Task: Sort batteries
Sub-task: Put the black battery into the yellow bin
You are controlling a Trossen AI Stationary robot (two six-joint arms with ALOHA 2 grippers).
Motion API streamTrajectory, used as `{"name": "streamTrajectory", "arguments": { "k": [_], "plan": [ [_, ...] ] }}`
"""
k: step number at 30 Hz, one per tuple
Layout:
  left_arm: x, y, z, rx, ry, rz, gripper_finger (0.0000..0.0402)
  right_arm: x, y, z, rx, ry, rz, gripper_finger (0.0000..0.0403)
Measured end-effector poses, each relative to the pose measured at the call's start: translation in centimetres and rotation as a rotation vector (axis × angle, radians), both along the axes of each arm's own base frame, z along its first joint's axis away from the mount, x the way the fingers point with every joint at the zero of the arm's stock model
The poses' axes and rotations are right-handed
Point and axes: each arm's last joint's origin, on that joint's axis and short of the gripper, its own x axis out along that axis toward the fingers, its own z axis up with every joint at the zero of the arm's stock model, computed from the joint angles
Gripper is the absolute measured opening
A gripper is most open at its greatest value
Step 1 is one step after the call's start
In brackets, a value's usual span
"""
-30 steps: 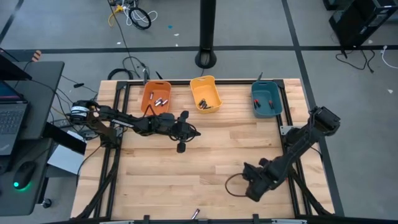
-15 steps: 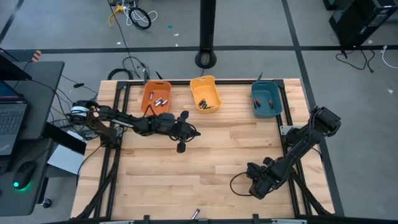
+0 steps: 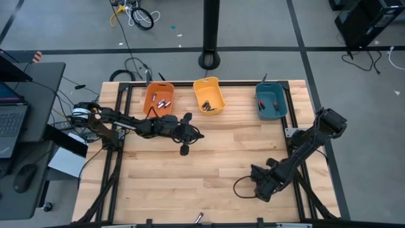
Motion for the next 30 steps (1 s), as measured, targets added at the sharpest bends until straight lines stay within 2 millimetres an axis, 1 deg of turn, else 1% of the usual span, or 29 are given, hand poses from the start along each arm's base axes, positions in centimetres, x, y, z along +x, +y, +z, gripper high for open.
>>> {"name": "streamTrajectory", "arguments": {
  "k": [2,8,12,16,19,22,26,30],
  "plan": [
    [0.0,0.0,0.1,-0.003,-0.007,0.005,0.0016,0.4,-0.1,0.2,-0.011,-0.008,0.026,0.0057],
    [0.1,0.1,0.4,-0.013,-0.039,0.032,0.0016,2.2,-0.9,1.4,-0.071,-0.091,0.096,0.0057],
    [0.2,0.2,0.6,-0.005,-0.062,0.060,0.0016,4.3,-2.3,2.3,-0.119,-0.158,0.152,0.0060],
    [0.2,0.2,0.7,0.012,-0.075,0.069,0.0016,6.7,-3.9,3.8,-0.170,-0.228,0.224,0.0058],
    [0.1,0.3,0.5,0.058,-0.054,0.085,0.0016,8.6,-5.6,5.1,-0.223,-0.277,0.272,0.0058],
    [0.1,0.7,0.5,0.101,-0.051,0.163,0.0014,10.3,-7.7,6.2,-0.262,-0.312,0.293,0.0060],
    [0.0,1.8,0.5,0.136,-0.045,0.201,0.0005,12.3,-10.9,7.5,-0.295,-0.371,0.303,0.0059],
    [-0.4,3.5,0.3,0.155,-0.046,0.249,0.0004,13.6,-14.6,8.6,-0.337,-0.386,0.283,0.0059]
  ]
}}
